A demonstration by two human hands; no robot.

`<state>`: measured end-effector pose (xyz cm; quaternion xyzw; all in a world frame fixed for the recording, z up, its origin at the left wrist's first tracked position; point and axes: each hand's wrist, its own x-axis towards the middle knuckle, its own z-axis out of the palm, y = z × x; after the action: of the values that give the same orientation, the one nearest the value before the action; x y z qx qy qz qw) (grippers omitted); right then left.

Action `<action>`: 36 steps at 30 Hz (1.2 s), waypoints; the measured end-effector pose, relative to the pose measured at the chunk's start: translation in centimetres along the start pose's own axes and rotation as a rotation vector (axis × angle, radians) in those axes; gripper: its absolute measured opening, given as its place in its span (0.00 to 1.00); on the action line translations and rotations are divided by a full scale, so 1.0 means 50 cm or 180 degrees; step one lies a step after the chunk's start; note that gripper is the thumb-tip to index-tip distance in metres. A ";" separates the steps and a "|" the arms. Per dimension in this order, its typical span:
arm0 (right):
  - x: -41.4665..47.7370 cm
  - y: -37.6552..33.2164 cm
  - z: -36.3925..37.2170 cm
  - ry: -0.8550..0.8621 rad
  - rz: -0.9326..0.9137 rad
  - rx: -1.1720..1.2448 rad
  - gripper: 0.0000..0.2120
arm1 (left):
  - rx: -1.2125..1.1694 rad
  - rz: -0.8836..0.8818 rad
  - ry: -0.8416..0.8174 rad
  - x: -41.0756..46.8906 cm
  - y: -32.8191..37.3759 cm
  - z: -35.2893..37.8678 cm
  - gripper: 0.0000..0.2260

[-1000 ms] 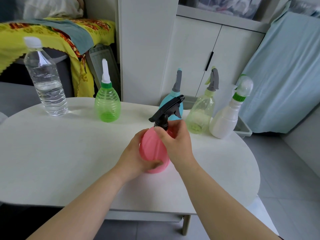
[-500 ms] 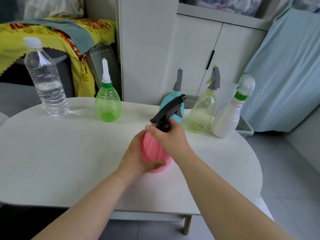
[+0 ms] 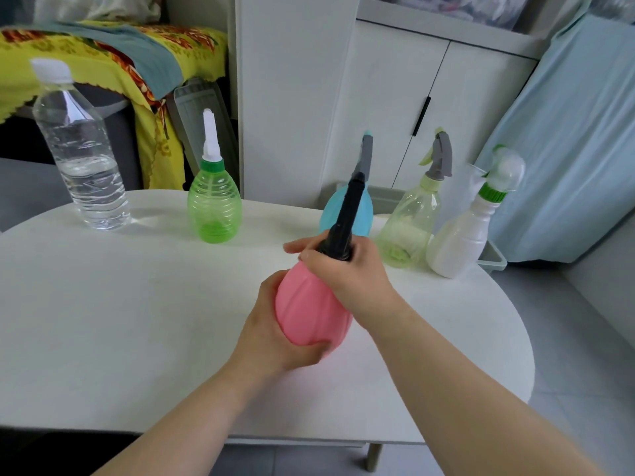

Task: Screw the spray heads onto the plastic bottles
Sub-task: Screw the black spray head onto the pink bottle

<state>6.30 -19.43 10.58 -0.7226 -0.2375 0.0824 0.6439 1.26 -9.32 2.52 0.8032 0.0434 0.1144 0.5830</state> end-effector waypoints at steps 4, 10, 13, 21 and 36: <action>-0.001 0.009 0.025 0.0820 0.0075 -0.0202 0.10 | -0.0246 0.0062 -0.0046 -0.003 -0.008 -0.004 0.36; 0.007 -0.012 -0.006 0.0079 0.0215 0.0344 0.09 | -0.0998 -0.0043 -0.0680 0.020 0.006 -0.057 0.42; 0.009 -0.026 -0.029 -0.0582 0.0043 0.0782 0.10 | -0.1746 -0.0236 -0.1308 0.015 0.006 -0.077 0.52; 0.008 -0.034 -0.030 -0.0654 0.0002 0.0595 0.11 | -0.0889 -0.0082 -0.0873 0.003 0.013 -0.057 0.37; -0.013 0.006 0.001 -0.0494 0.0056 -0.0031 0.09 | -0.0137 0.0073 -0.0615 0.008 0.013 -0.044 0.37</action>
<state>5.76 -19.68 10.17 -0.7192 -0.2807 0.1427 0.6194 1.07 -7.40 3.84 0.7982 -0.0247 0.0439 0.6002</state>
